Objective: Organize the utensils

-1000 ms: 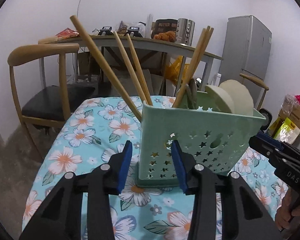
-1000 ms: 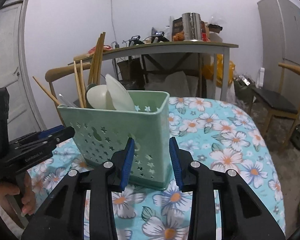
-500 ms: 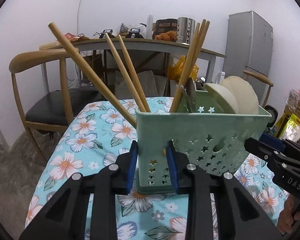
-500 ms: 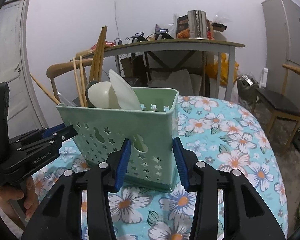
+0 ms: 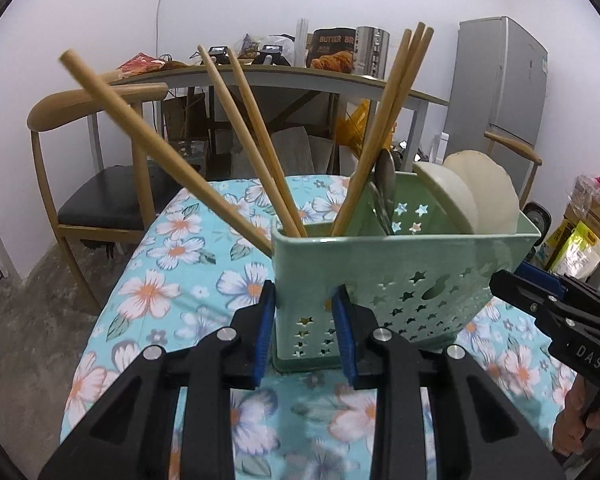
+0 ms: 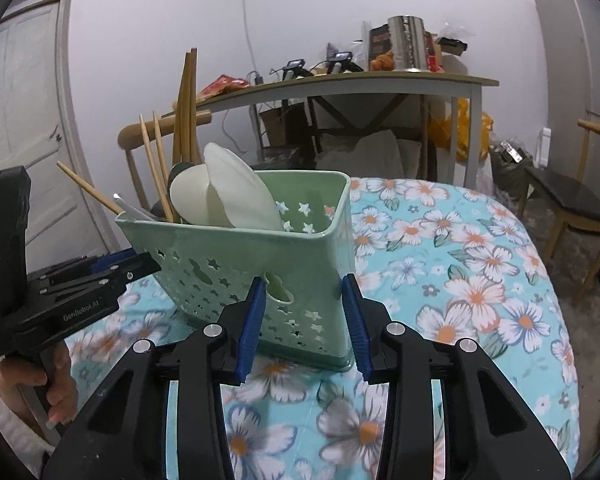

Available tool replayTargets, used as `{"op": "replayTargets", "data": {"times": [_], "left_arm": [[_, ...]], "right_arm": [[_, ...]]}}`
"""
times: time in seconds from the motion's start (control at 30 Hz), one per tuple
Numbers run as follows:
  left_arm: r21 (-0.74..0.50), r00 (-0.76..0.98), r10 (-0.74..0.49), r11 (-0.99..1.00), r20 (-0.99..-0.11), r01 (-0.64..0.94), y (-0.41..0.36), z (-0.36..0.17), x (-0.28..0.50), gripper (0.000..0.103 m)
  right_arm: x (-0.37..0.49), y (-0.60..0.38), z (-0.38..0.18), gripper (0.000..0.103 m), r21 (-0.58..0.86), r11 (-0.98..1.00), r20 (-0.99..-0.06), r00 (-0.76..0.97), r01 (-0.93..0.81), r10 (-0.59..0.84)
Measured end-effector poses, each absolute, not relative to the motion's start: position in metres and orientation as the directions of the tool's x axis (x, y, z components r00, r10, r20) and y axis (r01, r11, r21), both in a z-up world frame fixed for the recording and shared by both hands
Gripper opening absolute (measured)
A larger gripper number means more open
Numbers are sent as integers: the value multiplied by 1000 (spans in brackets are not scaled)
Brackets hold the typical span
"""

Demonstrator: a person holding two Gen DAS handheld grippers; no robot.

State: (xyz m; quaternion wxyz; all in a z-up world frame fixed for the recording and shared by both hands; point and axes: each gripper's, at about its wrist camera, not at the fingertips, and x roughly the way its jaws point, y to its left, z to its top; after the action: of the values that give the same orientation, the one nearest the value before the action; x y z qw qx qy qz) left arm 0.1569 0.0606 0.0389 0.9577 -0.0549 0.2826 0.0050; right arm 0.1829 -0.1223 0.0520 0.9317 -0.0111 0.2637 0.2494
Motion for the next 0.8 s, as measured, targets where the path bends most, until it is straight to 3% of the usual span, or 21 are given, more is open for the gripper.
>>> {"op": "replayTargets", "data": {"times": [0.53,0.8], "left_arm": [[-128,769,22,983,-639,-134,51,50,103,27],[-75,746,67,985,-663,-155,46,50,61,27]], "right_arm": [[131,-133,63,35,131,831,-552,657,-540,514],[98,-128,65,35,96,817,-588,630,-568,507]]}}
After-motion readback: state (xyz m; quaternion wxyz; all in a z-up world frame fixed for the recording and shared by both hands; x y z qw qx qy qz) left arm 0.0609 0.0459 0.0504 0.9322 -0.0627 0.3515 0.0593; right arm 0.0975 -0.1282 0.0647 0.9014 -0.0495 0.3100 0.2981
